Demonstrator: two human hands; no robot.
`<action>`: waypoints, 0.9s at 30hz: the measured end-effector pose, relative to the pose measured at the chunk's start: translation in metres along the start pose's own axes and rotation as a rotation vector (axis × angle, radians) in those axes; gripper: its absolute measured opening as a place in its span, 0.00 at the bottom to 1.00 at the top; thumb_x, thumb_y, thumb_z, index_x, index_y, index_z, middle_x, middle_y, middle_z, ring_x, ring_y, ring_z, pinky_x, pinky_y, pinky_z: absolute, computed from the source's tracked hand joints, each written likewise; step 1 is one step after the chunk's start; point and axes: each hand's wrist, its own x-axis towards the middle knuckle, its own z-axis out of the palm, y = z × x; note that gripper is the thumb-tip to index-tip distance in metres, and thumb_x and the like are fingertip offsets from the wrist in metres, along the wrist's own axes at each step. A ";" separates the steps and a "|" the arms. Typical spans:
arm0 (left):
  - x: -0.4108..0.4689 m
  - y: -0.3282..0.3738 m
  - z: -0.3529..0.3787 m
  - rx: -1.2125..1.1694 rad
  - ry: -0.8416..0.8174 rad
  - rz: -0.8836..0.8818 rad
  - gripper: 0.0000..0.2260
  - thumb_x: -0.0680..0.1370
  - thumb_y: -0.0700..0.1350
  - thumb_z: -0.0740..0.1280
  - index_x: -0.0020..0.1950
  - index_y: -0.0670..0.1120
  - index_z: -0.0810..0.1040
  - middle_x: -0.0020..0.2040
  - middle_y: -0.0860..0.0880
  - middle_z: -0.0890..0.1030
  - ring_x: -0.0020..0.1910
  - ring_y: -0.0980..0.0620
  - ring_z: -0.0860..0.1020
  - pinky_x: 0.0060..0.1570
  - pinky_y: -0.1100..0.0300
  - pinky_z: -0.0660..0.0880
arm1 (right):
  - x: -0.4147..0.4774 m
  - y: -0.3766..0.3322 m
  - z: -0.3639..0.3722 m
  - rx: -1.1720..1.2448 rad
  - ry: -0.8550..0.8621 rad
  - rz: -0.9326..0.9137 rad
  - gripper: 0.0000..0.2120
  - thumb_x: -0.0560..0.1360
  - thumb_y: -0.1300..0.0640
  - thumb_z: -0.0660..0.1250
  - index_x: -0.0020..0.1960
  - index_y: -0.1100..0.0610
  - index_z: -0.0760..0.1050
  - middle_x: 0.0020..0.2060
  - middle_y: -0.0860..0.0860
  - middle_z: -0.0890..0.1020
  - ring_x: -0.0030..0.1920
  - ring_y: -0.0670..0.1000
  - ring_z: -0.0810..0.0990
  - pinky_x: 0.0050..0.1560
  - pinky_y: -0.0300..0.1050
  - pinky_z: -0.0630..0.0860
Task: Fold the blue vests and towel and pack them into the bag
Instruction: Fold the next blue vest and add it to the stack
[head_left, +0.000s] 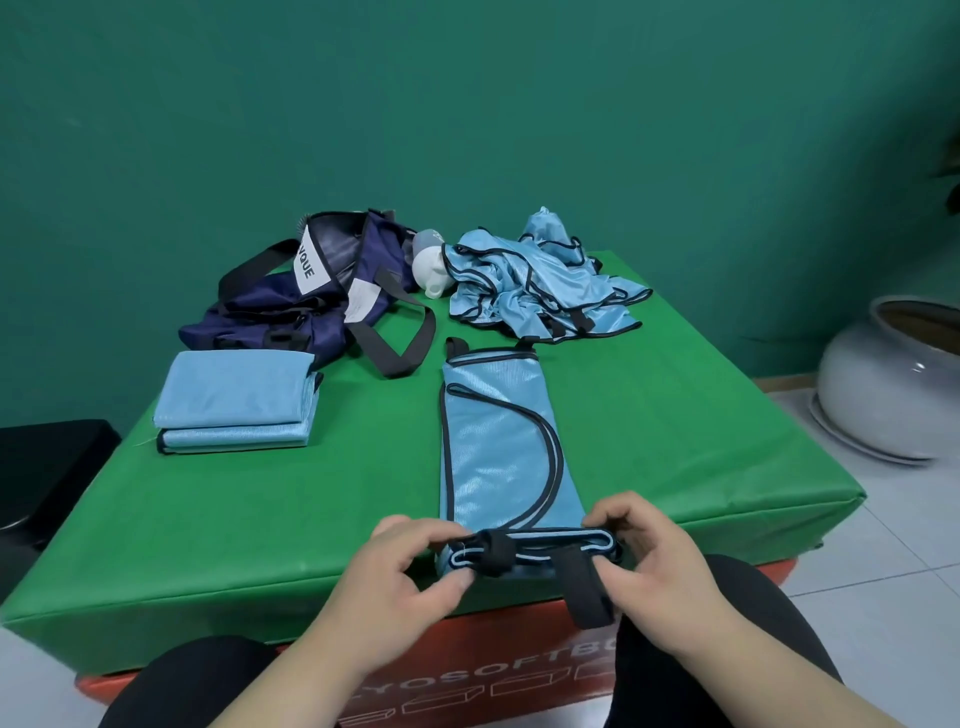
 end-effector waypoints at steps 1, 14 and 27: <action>-0.002 0.002 0.001 -0.008 -0.006 -0.012 0.16 0.66 0.61 0.69 0.53 0.74 0.76 0.52 0.64 0.78 0.54 0.56 0.77 0.57 0.62 0.73 | -0.002 0.000 -0.002 0.019 -0.001 0.011 0.17 0.65 0.65 0.71 0.41 0.42 0.77 0.38 0.46 0.81 0.41 0.49 0.79 0.46 0.40 0.73; -0.018 0.029 -0.003 -0.037 -0.013 -0.034 0.13 0.67 0.59 0.69 0.50 0.70 0.79 0.46 0.60 0.83 0.49 0.58 0.81 0.51 0.67 0.74 | -0.015 -0.010 -0.015 0.147 -0.005 0.078 0.26 0.66 0.82 0.66 0.38 0.49 0.79 0.39 0.56 0.82 0.42 0.50 0.79 0.47 0.44 0.74; 0.019 0.032 -0.016 -0.048 0.118 -0.015 0.11 0.67 0.59 0.69 0.49 0.65 0.80 0.39 0.55 0.82 0.37 0.55 0.78 0.41 0.66 0.74 | 0.034 -0.027 -0.012 0.279 -0.001 0.089 0.21 0.68 0.84 0.64 0.37 0.58 0.77 0.33 0.50 0.80 0.36 0.46 0.76 0.38 0.35 0.72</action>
